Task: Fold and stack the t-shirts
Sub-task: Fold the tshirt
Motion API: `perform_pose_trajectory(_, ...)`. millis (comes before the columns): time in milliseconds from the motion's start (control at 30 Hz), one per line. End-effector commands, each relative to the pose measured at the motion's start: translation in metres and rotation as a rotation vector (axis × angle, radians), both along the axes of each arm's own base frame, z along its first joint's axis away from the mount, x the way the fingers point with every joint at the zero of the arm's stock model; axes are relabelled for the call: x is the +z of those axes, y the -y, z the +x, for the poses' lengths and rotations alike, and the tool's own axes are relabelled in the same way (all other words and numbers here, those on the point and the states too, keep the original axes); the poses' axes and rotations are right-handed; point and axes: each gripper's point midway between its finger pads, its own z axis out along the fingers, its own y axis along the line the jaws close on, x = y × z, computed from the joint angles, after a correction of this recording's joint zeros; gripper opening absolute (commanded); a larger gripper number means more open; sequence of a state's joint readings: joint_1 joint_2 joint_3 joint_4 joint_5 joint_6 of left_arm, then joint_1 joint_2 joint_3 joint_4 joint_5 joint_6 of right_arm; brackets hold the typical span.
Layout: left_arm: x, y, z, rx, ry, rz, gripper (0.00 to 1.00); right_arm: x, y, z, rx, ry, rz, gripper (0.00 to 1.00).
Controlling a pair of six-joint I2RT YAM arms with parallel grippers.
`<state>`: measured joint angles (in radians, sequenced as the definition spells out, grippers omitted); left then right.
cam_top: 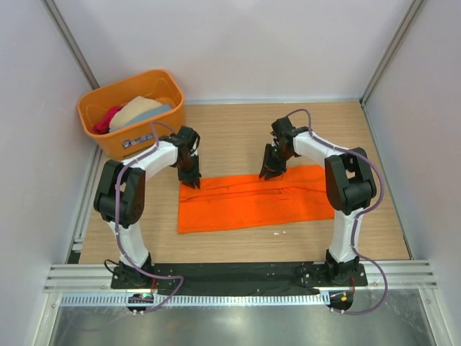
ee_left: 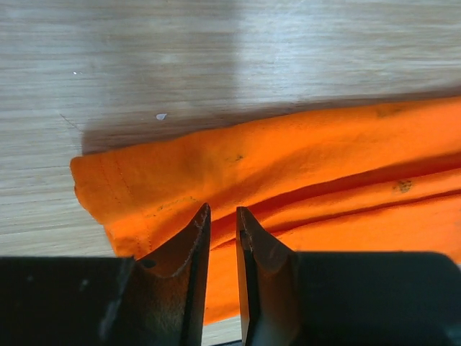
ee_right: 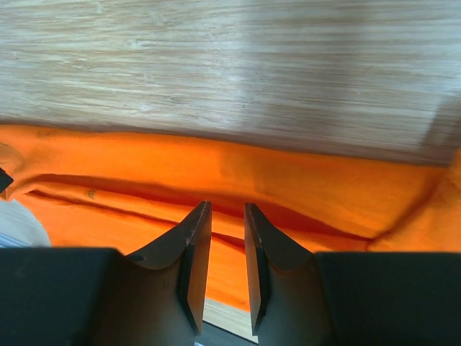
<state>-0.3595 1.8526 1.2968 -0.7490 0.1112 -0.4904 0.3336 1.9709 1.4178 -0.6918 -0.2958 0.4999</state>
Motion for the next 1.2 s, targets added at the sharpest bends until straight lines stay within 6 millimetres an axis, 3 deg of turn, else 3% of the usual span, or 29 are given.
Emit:
perform_pose_trajectory(0,0.005,0.007,-0.001,-0.019,0.015,-0.029,0.21,0.022,-0.019,0.016,-0.013,0.049,0.07,0.31)
perform_pose_trajectory(200,-0.001,0.003,-0.016,-0.024,-0.006,-0.005,0.2,0.012,-0.016,0.003,0.013,0.016,0.048,0.31)
perform_pose_trajectory(367,-0.001,0.002,-0.025,-0.031,-0.01,0.0,0.19,0.019,-0.011,-0.017,0.012,0.001,0.057,0.31)
perform_pose_trajectory(500,0.004,0.0,-0.035,-0.04,-0.022,0.004,0.19,0.016,-0.006,-0.061,0.007,-0.076,0.097,0.3)
perform_pose_trajectory(533,0.008,-0.001,-0.037,-0.043,-0.013,0.009,0.19,0.029,-0.003,-0.065,0.006,-0.045,0.107,0.31)
perform_pose_trajectory(567,0.012,-0.003,-0.038,-0.043,-0.002,0.016,0.19,0.03,0.001,-0.074,0.003,-0.053,0.097,0.31)
perform_pose_trajectory(667,0.03,-0.004,-0.039,-0.035,0.045,0.007,0.24,0.05,0.007,-0.068,-0.014,0.019,0.089,0.32)
perform_pose_trajectory(800,0.037,0.003,-0.034,-0.035,0.064,-0.029,0.26,0.048,0.006,-0.044,-0.017,0.029,0.078,0.33)
perform_pose_trajectory(967,0.025,0.033,-0.023,-0.079,0.037,-0.086,0.24,0.034,0.003,-0.013,-0.001,0.04,0.03,0.36)
perform_pose_trajectory(1167,0.004,0.055,-0.015,-0.113,0.01,-0.084,0.23,0.017,0.006,0.004,0.014,0.028,-0.026,0.37)
